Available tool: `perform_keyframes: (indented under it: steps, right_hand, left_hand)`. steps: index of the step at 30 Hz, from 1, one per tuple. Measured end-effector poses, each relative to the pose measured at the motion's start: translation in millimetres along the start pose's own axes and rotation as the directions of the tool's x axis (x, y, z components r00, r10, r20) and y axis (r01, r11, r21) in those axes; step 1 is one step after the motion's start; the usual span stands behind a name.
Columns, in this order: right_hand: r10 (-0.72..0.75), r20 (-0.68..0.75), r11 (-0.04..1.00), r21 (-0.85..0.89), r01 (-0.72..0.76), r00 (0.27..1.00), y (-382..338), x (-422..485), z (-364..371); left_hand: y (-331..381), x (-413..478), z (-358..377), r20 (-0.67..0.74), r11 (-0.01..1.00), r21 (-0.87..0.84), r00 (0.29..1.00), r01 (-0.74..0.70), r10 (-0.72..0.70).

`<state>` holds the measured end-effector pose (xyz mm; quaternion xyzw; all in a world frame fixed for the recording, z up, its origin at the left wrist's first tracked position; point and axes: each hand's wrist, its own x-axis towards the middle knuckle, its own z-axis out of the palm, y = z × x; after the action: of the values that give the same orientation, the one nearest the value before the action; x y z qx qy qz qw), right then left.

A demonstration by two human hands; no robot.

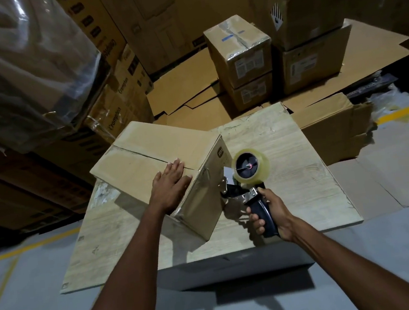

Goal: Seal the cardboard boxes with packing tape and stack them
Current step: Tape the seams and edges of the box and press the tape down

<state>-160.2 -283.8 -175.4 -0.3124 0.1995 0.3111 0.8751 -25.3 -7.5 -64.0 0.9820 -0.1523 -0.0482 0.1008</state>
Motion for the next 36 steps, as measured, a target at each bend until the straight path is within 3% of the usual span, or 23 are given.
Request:
perform_keyframes:
  steps: [5, 9, 23, 29, 36]
  right_hand:
    - [-0.039, -0.018, 0.995, 0.096, 0.041, 0.999, -16.9, 3.2, -27.5]
    - [-0.063, -0.066, 0.977, 0.2, 0.075, 0.996, -29.9, 5.3, -43.7]
    - [-0.173, -0.097, 0.85, 0.488, 0.199, 0.98, -39.2, 27.8, -86.4]
    - [-0.243, -0.253, 0.897, 0.307, 0.316, 0.936, -37.2, 27.9, -85.9]
    - [-0.201, -0.417, 0.936, 0.187, 0.3, 0.887, -29.4, 30.7, -98.2]
  left_hand:
    - [2.1, -3.8, -2.5, 0.006, 0.999, -0.034, 1.0, -0.018, 0.018]
    - [-1.0, -3.3, -3.9, 0.027, 0.997, 0.049, 0.998, -0.053, 0.052]
    - [-4.1, -0.1, -4.6, 0.031, 0.996, 0.037, 0.997, -0.077, 0.076]
    - [-3.7, -0.1, -3.7, 0.029, 0.997, 0.035, 0.997, -0.071, 0.07]
    - [0.1, -4.8, -6.4, 0.035, 0.997, 0.048, 0.997, -0.067, 0.065]
